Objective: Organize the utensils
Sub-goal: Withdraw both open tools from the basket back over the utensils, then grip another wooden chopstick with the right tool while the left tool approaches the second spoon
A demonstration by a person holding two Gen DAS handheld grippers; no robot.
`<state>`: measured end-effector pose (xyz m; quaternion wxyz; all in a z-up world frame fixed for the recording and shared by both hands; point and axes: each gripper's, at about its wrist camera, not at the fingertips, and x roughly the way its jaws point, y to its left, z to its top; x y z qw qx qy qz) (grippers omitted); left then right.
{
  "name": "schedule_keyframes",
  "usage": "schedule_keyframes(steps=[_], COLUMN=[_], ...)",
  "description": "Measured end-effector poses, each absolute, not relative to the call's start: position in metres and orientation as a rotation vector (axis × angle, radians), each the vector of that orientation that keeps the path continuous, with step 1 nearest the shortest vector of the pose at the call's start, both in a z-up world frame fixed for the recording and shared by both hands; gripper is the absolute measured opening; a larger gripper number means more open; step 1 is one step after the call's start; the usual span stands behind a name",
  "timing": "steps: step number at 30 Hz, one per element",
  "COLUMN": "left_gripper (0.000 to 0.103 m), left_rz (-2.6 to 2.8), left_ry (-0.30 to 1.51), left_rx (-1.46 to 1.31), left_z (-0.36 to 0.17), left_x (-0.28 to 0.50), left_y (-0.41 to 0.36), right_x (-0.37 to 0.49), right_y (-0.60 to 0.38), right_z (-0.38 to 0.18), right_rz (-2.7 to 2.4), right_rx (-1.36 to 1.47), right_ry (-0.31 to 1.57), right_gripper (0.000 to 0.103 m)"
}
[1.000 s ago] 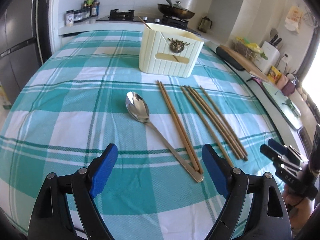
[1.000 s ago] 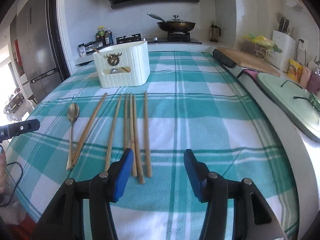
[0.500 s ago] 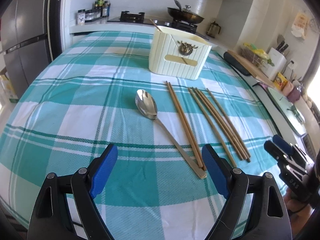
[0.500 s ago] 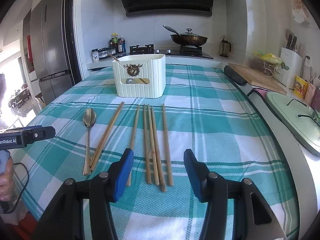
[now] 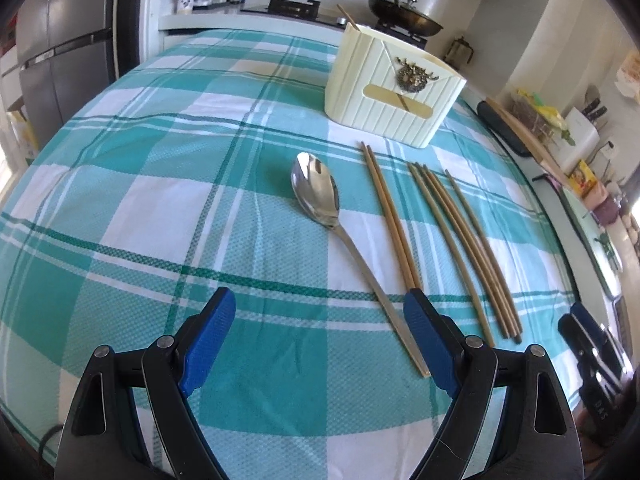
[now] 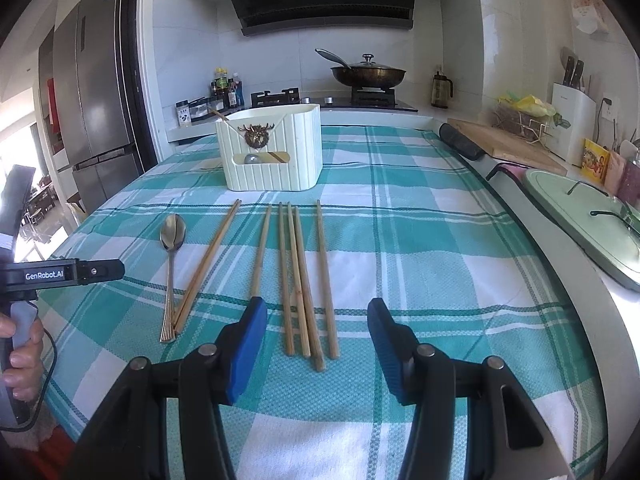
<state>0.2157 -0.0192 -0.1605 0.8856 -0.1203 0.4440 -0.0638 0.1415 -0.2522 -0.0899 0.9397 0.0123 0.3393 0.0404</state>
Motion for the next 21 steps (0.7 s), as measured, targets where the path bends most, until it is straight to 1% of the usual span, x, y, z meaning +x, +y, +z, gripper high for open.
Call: schedule_keyframes(steps=[3, 11, 18, 21], left_gripper=[0.087, 0.087, 0.087, 0.087], left_rz=[-0.127, -0.064, -0.045, -0.053], left_ry=[0.924, 0.953, 0.963, 0.969], left_rx=[-0.273, -0.174, -0.052, 0.011], left_z=[-0.161, -0.181, -0.193, -0.195], left_x=[0.233, 0.263, 0.262, 0.260], left_y=[-0.023, -0.045, -0.058, -0.061], right_x=[0.143, 0.151, 0.195, 0.216], right_y=[-0.250, -0.264, -0.281, -0.280], right_z=[-0.092, -0.089, -0.103, -0.112], right_rz=[0.095, 0.077, 0.069, 0.130], right_rx=[0.025, 0.044, -0.045, -0.021], right_ry=[0.697, 0.719, 0.874, 0.940], right_gripper=[0.053, 0.053, 0.053, 0.053])
